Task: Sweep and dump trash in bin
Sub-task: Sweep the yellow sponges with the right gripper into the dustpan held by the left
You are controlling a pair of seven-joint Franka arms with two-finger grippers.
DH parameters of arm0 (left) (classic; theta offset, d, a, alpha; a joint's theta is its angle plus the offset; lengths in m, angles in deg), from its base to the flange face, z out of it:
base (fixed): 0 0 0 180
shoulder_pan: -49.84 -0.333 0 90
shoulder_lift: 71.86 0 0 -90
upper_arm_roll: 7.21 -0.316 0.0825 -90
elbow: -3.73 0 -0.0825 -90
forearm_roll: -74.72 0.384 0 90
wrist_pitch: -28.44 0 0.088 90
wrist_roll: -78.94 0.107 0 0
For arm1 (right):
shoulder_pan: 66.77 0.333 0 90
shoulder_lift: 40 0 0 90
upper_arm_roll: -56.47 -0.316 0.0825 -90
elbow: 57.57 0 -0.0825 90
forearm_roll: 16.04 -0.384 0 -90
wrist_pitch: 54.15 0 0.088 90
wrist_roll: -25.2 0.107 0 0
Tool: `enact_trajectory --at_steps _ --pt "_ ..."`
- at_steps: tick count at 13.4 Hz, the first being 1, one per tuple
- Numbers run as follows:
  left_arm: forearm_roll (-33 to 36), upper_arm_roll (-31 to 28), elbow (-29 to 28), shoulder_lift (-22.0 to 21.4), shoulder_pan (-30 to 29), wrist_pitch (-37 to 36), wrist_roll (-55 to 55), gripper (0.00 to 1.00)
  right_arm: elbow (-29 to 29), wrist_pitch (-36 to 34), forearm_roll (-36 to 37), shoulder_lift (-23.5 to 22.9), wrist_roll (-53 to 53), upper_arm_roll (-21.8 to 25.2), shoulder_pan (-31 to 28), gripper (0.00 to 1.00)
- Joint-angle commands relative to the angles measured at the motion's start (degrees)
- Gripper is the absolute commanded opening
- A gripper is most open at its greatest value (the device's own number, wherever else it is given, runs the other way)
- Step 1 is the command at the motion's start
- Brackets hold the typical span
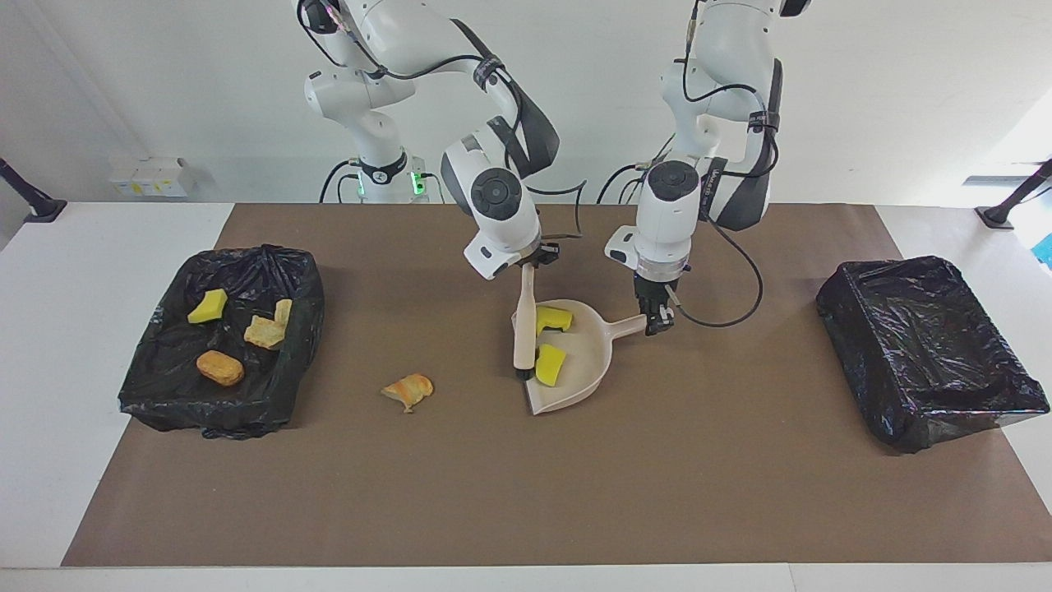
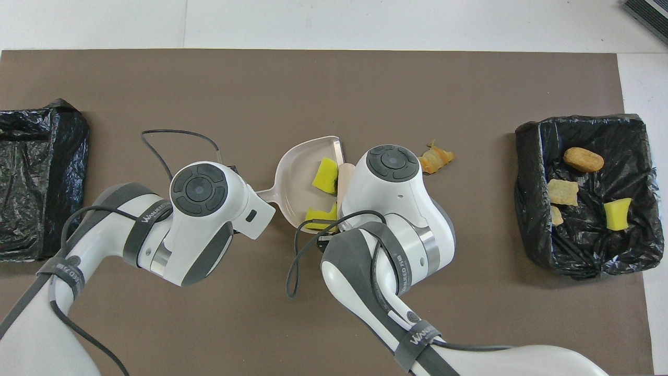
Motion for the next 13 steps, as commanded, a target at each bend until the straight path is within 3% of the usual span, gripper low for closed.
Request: enact_trajectory --at_steps 1,6,9,13 --pt "-1.10 0.07 -1.83 -1.01 -0.58 2.06 0.99 0.00 7.03 -5.15 2.01 -2.91 0.62 -0.39 -0.46 0.00" --pt "-3.46 -0.02 -1.65 -0.83 -0.75 1.97 -0.85 0.00 7.84 -4.90 1.66 -3.70 0.88 -0.39 -0.19 0.00" --pt "-3.65 -0.02 -1.47 -0.83 -0.75 1.71 -1.12 0.00 12.41 -3.42 0.61 -5.81 4.66 -0.57 1.12 0.00" --pt "-3.74 -0.02 -0.69 -0.57 -0.75 0.66 -3.32 0.00 7.33 -0.24 0.43 -4.32 3.79 -0.57 1.92 0.00"
